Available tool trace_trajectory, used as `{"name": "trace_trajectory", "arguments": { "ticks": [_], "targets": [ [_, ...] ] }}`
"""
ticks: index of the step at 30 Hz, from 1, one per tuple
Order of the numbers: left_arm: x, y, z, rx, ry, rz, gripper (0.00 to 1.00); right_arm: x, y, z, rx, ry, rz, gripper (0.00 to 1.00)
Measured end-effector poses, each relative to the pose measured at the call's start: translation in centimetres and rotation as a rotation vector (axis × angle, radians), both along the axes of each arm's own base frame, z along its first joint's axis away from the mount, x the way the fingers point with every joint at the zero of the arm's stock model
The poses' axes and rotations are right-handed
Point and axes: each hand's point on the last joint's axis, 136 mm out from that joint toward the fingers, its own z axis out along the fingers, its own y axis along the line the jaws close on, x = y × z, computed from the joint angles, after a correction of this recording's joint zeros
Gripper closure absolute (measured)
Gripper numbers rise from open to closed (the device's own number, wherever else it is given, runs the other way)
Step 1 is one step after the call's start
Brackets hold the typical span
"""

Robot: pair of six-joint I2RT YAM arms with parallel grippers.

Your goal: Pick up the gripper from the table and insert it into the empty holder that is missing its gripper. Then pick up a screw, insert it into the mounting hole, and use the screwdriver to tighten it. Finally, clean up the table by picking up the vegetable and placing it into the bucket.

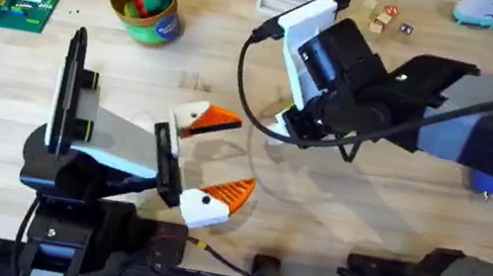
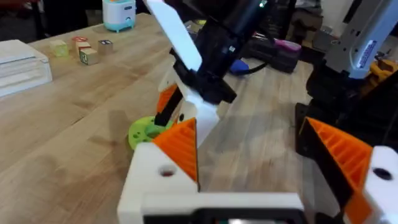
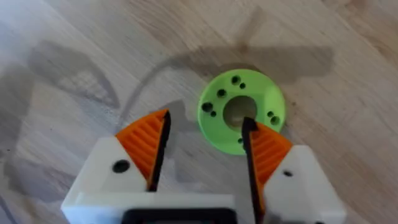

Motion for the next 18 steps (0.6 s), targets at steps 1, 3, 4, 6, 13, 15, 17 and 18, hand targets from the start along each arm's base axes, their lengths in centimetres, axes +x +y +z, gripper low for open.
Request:
{"name": "trace_trajectory", "arguments": {
  "ticks": [1, 3, 4, 6, 13, 15, 17, 18],
  "targets": [
    [0.0, 0.0, 0.0, 0.000, 0.000, 0.000, 0.008, 0.1, 0.0, -0.2, -0.003, 0.001, -0.001, 0.391],
    [0.0, 0.0, 0.0, 0.000, 0.000, 0.000, 0.009, 0.3, 0.2, -0.6, -0.004, 0.001, -0.001, 0.425],
    [0.0, 0.0, 0.0, 0.000, 0.000, 0.000, 0.008, 0.4, 0.2, -0.7, -0.005, 0.000, -0.001, 0.434],
    [0.0, 0.0, 0.0, 0.000, 0.000, 0.000, 0.008, 0.4, 0.3, -1.1, -0.018, 0.003, 0.011, 0.468],
    [0.0, 0.0, 0.0, 0.000, 0.000, 0.000, 0.008, 0.2, 0.9, -1.3, -0.069, -0.045, 0.070, 0.503],
    [0.0, 0.0, 0.0, 0.000, 0.000, 0.000, 0.009, 0.2, 1.1, -1.3, -0.085, -0.060, 0.086, 0.529],
    [0.0, 0.0, 0.0, 0.000, 0.000, 0.000, 0.008, 0.3, 1.2, -1.5, -0.095, -0.069, 0.096, 0.556],
    [0.0, 0.0, 0.0, 0.000, 0.000, 0.000, 0.008, 0.3, 1.2, -1.5, -0.099, -0.072, 0.099, 0.575]
  ]
}}
